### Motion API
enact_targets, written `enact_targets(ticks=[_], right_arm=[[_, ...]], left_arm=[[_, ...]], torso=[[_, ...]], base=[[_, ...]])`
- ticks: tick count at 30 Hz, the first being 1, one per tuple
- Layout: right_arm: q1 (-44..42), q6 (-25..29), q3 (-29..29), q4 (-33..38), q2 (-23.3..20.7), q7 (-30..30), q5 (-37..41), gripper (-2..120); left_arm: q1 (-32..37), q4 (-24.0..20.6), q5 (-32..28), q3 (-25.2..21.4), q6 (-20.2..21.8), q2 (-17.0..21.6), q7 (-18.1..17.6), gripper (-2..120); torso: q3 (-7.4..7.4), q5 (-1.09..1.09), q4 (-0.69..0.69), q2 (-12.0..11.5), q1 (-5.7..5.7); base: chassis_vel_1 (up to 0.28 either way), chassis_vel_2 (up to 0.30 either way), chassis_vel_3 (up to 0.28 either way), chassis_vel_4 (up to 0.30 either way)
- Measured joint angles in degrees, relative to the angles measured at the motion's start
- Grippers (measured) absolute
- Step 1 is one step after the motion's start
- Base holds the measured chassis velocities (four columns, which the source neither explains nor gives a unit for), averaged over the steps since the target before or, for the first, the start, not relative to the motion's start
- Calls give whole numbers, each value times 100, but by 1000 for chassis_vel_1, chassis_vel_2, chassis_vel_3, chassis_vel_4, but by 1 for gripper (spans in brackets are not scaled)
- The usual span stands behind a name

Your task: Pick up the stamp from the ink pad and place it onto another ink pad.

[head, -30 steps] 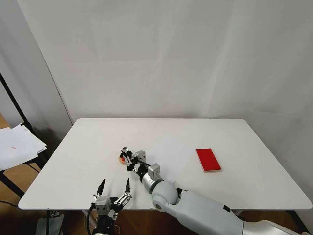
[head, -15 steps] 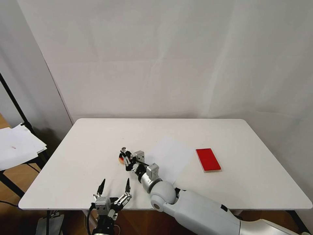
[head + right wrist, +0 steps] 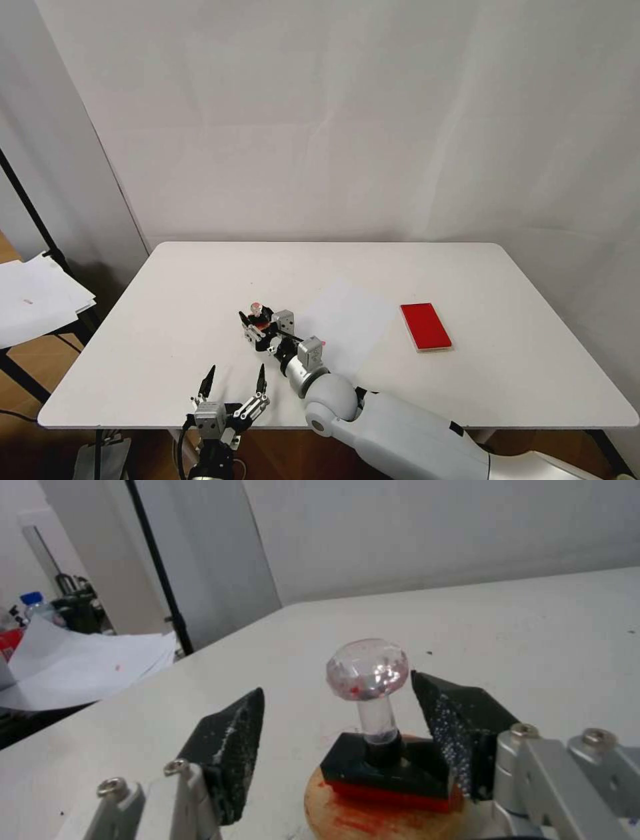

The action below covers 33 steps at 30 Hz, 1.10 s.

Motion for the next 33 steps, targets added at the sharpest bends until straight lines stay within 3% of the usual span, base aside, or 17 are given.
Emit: enact_targets(ticks=[4, 6, 9, 11, 15, 16, 19, 20, 25, 26, 30, 33], right_arm=[[-2, 0, 3, 28, -4, 22, -6, 81], [-3, -5, 19, 62, -22, 44, -10, 84], [-46, -89, 271, 343, -263, 112, -124, 97], [-81, -141, 421, 510, -398, 163, -165, 99], [-455, -445, 1343, 1445, -1193, 520, -516, 100], [-455, -445, 1343, 1445, -1193, 520, -516, 100], [-1302, -574, 2315, 2132, -1992, 747, -990, 100], [-1302, -574, 2315, 2132, -1992, 747, -990, 100], [-3922, -374, 4549, 3424, -2952, 757, -1583, 100], [-3922, -374, 4549, 3424, -2952, 757, -1583, 100], [-6033, -205, 5662, 4223, -2621, 807, -2408, 100], [-6628, -193, 5789, 4470, -2271, 827, -2775, 100]], left_arm=[[0, 0, 0, 0, 0, 0, 0, 102], [0, 0, 0, 0, 0, 0, 0, 102], [0, 0, 0, 0, 0, 0, 0, 102], [0, 0, 0, 0, 0, 0, 0, 102], [0, 0, 0, 1, 0, -1, 0, 102], [0, 0, 0, 1, 0, -1, 0, 102], [1, 0, 0, 1, 0, 0, 0, 102], [1, 0, 0, 1, 0, 0, 0, 102], [0, 0, 0, 1, 0, -1, 1, 102], [0, 0, 0, 1, 0, -1, 1, 102], [0, 0, 0, 1, 0, 0, 0, 102], [0, 0, 0, 1, 0, -2, 0, 102]], torso=[[0, 0, 0, 0, 0], [0, 1, 0, 0, 0], [0, 2, 2, 0, 0], [0, 2, 1, 0, 0], [0, 3, 2, 0, 0], [0, 3, 2, 0, 0], [0, 4, -1, 1, 1], [0, 4, -1, 1, 1], [-1, 5, -2, 2, 0], [-1, 5, -2, 2, 0], [-2, 4, -2, 2, -2], [-2, -2, 0, 2, -2]], base=[[0, 0, 0, 0], [0, 0, 0, 0], [0, 0, 0, 0], [0, 0, 0, 0], [0, 0, 0, 0], [0, 0, 0, 0], [0, 0, 0, 0], [0, 0, 0, 0], [0, 0, 0, 0], [0, 0, 0, 0], [0, 0, 0, 0], [0, 0, 0, 0]])
